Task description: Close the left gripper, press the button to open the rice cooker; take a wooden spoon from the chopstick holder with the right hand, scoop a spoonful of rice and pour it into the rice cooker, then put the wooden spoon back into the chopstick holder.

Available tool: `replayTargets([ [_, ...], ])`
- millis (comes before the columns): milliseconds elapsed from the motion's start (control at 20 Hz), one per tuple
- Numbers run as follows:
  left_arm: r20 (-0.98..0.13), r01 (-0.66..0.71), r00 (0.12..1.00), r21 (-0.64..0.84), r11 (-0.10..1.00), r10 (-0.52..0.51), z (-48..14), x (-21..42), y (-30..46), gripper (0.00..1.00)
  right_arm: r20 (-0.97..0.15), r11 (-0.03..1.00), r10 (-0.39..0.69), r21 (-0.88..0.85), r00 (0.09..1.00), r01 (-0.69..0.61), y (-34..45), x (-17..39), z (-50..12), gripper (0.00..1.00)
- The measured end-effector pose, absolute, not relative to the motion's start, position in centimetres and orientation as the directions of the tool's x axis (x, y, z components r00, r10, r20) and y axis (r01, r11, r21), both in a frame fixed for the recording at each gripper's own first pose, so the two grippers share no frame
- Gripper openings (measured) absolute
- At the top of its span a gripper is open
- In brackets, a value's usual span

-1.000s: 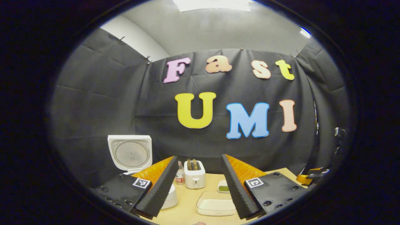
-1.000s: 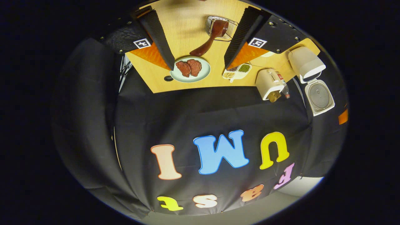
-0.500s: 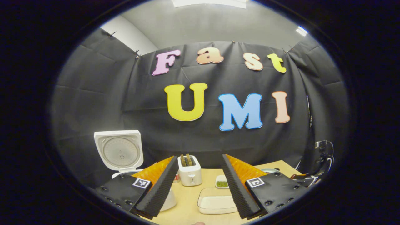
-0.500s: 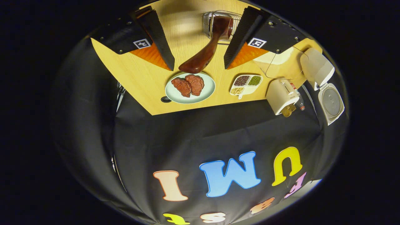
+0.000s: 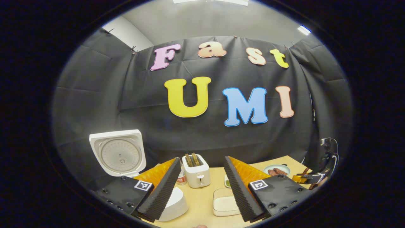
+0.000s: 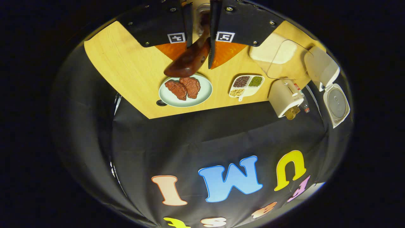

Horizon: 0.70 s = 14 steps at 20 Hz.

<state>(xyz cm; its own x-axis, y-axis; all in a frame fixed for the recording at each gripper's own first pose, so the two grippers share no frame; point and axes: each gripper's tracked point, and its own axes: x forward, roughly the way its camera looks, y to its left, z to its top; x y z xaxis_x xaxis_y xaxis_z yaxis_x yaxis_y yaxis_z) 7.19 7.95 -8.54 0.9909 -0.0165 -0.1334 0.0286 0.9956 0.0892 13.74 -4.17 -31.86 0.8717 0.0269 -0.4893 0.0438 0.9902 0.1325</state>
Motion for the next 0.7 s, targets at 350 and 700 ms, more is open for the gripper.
replayTargets([
  [350,-0.111,0.021,0.994,0.072,0.997,-0.013,-7.8,6.1,10.2,0.96,-0.407,0.996,0.034,0.085,0.913,0.001,-0.7,12.5,-24.1,0.08],
  [700,-0.118,0.032,0.993,0.057,0.998,-0.025,-8.0,4.6,13.0,0.92,-0.295,0.98,0.139,0.176,0.945,-0.09,4.5,12.9,-15.4,0.08],
])
